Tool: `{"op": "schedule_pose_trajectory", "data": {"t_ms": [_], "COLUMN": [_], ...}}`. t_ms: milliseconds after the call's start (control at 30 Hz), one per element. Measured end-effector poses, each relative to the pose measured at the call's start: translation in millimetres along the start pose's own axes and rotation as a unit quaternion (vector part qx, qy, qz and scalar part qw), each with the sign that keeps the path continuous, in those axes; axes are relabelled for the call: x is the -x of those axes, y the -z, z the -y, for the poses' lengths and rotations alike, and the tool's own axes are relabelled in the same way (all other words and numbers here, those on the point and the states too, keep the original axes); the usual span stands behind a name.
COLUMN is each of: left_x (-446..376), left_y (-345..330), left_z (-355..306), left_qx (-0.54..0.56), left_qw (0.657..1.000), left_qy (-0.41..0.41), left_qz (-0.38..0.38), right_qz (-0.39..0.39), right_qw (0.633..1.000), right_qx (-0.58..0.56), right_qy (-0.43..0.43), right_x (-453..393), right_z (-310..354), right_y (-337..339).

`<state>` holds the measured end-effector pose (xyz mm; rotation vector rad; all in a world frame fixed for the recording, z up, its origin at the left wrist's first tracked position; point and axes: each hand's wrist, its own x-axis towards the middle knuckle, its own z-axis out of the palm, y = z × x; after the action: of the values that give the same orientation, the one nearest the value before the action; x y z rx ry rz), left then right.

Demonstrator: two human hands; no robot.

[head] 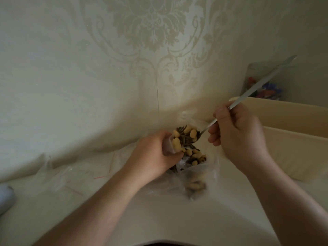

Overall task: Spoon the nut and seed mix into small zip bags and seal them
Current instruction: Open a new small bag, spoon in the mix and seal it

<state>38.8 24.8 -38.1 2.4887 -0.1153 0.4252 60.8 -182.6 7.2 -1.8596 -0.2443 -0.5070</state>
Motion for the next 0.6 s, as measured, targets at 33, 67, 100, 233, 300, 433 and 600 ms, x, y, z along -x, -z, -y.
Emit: {"op": "schedule_pose_trajectory", "data": {"t_ms": [33, 67, 100, 233, 300, 433, 600], "left_x": [0.2, 0.8, 1.3, -0.9, -2.5, -4.5, -7.5], "left_y": [-1.9, -3.3, -3.5, 5.4, 12.6, 15.5, 19.4], "left_z": [0.8, 0.7, -0.4, 0.7, 3.3, 5.9, 7.5], "left_qx": [0.000, 0.003, 0.007, 0.081, 0.132, 0.123, 0.162], "left_qw": [1.000, 1.000, 1.000, 0.986, 0.970, 0.978, 0.973], "left_qy": [0.000, 0.000, 0.003, 0.049, 0.068, 0.074, 0.059], "left_qz": [0.009, 0.017, 0.028, 0.140, 0.191, 0.154, 0.155], "right_qz": [0.005, 0.010, 0.016, 0.023, 0.022, 0.022, 0.022], "right_qw": [1.000, 1.000, 1.000, 0.999, 0.999, 0.999, 0.998], "right_qx": [0.000, 0.002, 0.005, 0.017, 0.024, 0.025, -0.019], "right_qy": [-0.009, -0.016, -0.021, -0.033, -0.038, -0.041, -0.055], "right_x": [-0.4, -0.6, -0.8, -2.5, -3.3, -4.0, -5.7], "right_z": [-0.5, -1.0, -1.4, -6.3, -9.0, -9.8, -7.0], "right_y": [-0.6, -1.1, -1.4, -0.7, 0.4, 1.5, 4.3]}}
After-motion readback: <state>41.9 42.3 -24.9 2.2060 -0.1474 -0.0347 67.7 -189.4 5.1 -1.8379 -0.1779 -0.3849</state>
